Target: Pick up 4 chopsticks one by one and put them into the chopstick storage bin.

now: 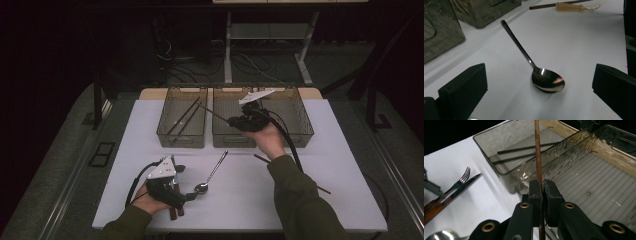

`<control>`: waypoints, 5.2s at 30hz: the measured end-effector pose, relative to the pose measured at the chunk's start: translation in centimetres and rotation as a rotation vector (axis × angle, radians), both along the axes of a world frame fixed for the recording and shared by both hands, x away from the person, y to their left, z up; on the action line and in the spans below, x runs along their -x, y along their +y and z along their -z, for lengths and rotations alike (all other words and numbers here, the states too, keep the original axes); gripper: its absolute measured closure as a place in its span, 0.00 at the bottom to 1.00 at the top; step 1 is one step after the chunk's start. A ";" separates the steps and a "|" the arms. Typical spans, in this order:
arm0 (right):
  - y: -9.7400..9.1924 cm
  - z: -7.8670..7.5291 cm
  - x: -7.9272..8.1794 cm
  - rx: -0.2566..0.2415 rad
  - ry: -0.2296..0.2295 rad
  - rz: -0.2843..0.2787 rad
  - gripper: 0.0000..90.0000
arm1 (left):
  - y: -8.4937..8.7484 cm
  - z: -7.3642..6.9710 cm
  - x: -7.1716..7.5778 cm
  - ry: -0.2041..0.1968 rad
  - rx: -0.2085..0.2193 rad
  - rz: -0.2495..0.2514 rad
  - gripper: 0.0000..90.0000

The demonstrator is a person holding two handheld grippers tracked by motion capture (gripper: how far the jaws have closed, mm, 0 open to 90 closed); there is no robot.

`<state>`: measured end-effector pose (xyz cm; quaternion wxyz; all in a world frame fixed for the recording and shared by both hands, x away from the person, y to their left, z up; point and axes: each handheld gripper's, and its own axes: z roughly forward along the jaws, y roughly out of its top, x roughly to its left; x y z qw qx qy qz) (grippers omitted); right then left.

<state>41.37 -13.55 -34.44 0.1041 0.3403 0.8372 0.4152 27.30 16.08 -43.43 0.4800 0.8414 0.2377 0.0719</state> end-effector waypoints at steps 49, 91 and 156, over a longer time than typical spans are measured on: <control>15.0 2.0 -9.3 0.162 0.088 0.065 0.94 | -0.4 -0.1 0.2 -0.010 0.006 0.035 0.00; 3.8 -2.6 -3.1 0.031 -0.006 -0.054 0.40 | -0.3 -0.1 0.2 -0.003 0.009 0.026 0.00; -15.5 5.2 9.7 0.076 0.010 -0.021 0.22 | -0.3 0.0 0.1 0.001 -0.017 0.011 0.00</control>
